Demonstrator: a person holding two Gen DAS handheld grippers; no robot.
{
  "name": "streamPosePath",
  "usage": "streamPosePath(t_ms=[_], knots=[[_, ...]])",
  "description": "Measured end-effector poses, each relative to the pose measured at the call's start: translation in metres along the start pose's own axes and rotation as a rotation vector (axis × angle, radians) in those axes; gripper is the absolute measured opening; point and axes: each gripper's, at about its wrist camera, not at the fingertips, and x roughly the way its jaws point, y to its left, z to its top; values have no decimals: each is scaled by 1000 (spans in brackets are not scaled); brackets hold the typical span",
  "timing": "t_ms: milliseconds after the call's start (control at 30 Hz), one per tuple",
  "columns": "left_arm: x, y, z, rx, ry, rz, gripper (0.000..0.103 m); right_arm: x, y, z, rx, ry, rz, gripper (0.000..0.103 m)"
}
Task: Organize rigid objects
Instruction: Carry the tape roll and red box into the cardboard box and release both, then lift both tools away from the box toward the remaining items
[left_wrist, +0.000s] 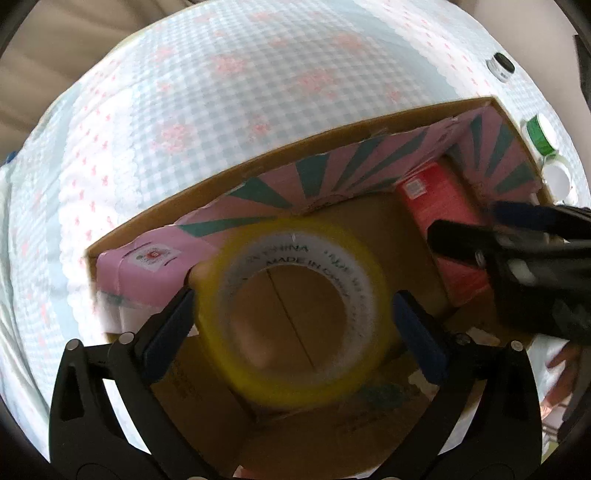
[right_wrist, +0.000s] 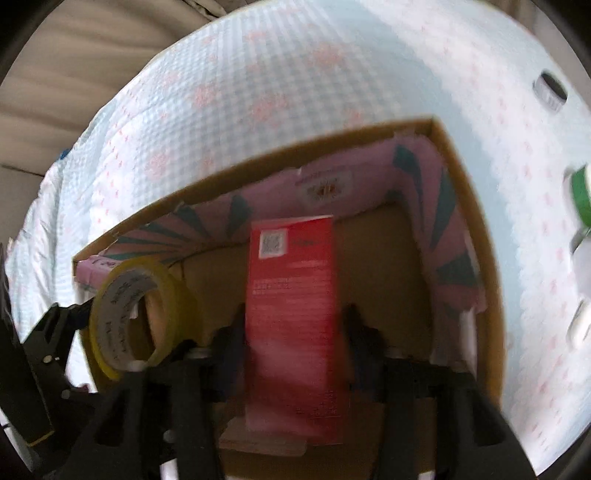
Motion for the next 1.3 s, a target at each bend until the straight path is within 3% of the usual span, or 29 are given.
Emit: streamPosePath(t_ms=[33, 67, 233, 400, 633, 1000, 1300], knots=[[-1, 1, 1, 0, 5, -2, 103, -5, 1, -1, -19, -28, 7, 97], [-2, 1, -1, 0, 7, -4, 103, -7, 0, -3, -31, -39, 18, 103], [-10, 2, -8, 2, 1, -11, 103, -15, -5, -9, -21, -48, 43, 103], [-26, 7, -14, 4, -31, 37, 103, -18, 2, -8, -11, -72, 42, 103], [-71, 15, -23, -27, -93, 41, 103, -42, 14, -8, -32, -118, 38, 103], [-188, 28, -62, -142, -265, 49, 103, -148, 56, -37, -143, -225, 11, 103], [-301, 14, -89, -168, -474, 0, 103, -259, 68, -83, -160, -407, 8, 103]])
